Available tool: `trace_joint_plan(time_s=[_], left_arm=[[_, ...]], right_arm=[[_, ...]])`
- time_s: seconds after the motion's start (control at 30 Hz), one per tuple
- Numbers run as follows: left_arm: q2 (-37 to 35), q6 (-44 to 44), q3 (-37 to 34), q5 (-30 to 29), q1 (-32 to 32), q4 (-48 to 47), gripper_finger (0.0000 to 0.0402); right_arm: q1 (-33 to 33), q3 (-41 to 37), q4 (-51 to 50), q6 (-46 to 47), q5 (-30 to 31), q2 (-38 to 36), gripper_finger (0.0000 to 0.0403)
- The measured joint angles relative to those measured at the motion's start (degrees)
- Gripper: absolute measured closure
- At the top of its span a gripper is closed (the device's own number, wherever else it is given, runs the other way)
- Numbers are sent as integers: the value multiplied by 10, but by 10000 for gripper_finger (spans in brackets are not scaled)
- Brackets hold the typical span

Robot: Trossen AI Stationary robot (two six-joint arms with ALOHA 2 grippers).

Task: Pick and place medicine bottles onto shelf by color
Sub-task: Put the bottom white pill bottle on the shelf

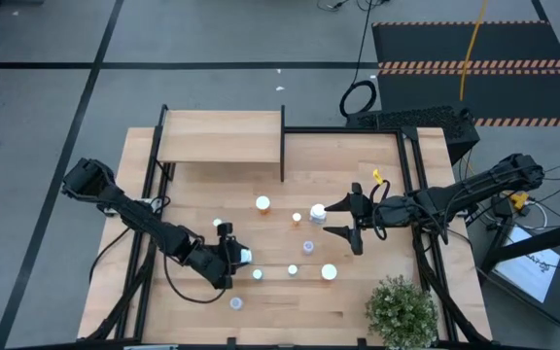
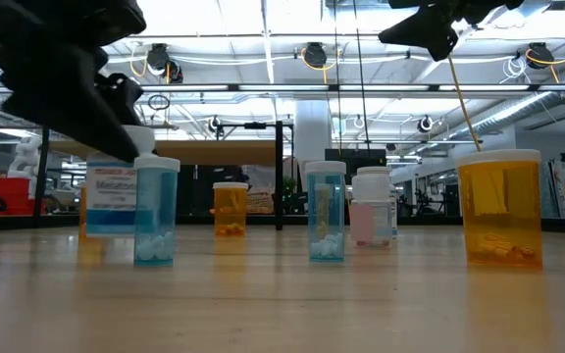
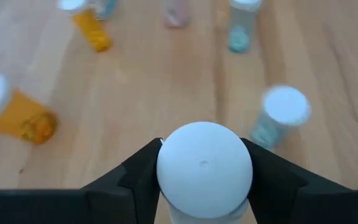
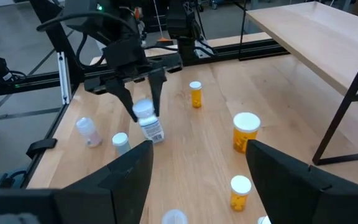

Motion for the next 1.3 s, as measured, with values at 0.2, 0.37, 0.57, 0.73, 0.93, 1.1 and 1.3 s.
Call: trace_joint_plan(time_s=[0.2, 0.37, 0.57, 0.73, 0.93, 1.1, 1.3], left_arm=[[0, 37, 0, 20, 1, -7, 209], [0, 39, 0, 20, 1, -8, 194], [-16, 37, 0, 23, -1, -3, 218], [-56, 75, 0, 27, 0, -10, 223], [-137, 104, 0, 29, 16, -30, 197], [-223, 116, 0, 63, 40, -56, 221], [-323, 190, 2, 67, 97, -75, 224]], right_arm=[[0, 0, -1, 0, 0, 0, 149], [0, 0, -4, 0, 0, 0, 149], [0, 0, -5, 0, 0, 0, 149], [0, 0, -6, -13, 0, 0, 149], [0, 0, -6, -20, 1, 0, 149], [0, 0, -5, -40, 1, 0, 149], [0, -1, -5, -97, 1, 0, 149]])
